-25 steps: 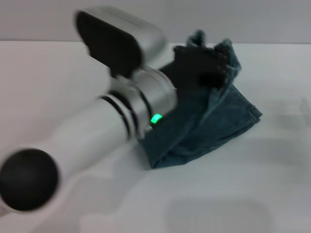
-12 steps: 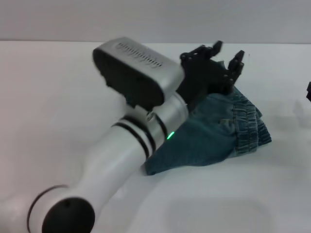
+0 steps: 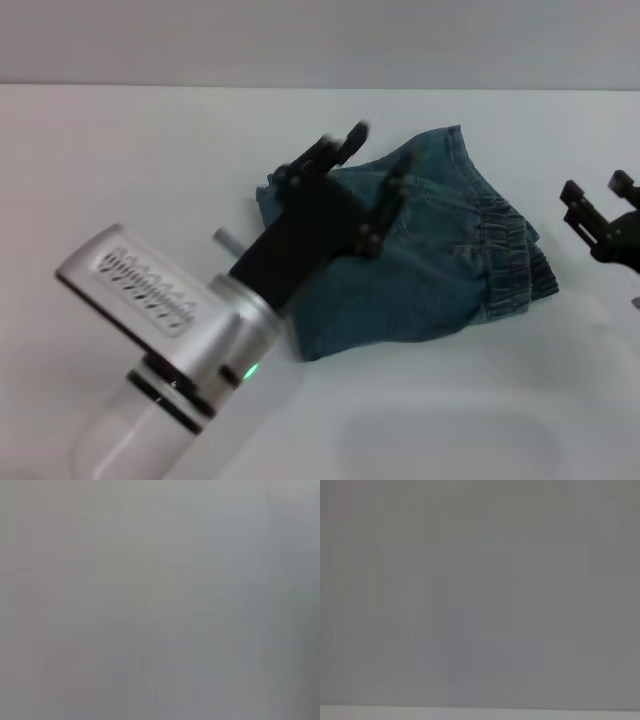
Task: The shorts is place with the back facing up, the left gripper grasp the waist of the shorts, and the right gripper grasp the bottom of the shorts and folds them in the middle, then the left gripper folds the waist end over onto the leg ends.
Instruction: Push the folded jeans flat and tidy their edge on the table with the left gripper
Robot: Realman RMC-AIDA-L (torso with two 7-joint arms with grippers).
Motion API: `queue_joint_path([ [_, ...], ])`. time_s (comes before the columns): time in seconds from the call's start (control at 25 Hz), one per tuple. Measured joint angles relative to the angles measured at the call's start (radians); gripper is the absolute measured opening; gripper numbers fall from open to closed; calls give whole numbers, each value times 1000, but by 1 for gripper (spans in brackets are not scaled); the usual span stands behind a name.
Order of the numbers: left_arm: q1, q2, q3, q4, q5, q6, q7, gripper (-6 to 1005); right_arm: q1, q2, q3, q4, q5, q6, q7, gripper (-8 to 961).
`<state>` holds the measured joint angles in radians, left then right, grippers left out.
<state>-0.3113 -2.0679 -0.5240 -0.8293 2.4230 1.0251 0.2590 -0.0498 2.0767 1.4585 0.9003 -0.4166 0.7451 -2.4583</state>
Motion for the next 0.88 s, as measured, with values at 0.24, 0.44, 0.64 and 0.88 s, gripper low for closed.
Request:
queue_joint_path([
  [0.24,-19,-3,69,173,5,-15,-120,461,2,0,-10,-59,-13,94,-31,603],
  [0.44,-32,-2,142,250,10,-41,-147,362,-8,3,-19,-77,-28,120,-66,603],
  [0.64,-33,-2,175,261,12,-73,-206,48,6,4,-33,-94,-24,121,-58,603],
  [0.88,-49,-3,190,271,17,-132,-298,-3,20,2,-50,-94,-23,122,-57,603],
])
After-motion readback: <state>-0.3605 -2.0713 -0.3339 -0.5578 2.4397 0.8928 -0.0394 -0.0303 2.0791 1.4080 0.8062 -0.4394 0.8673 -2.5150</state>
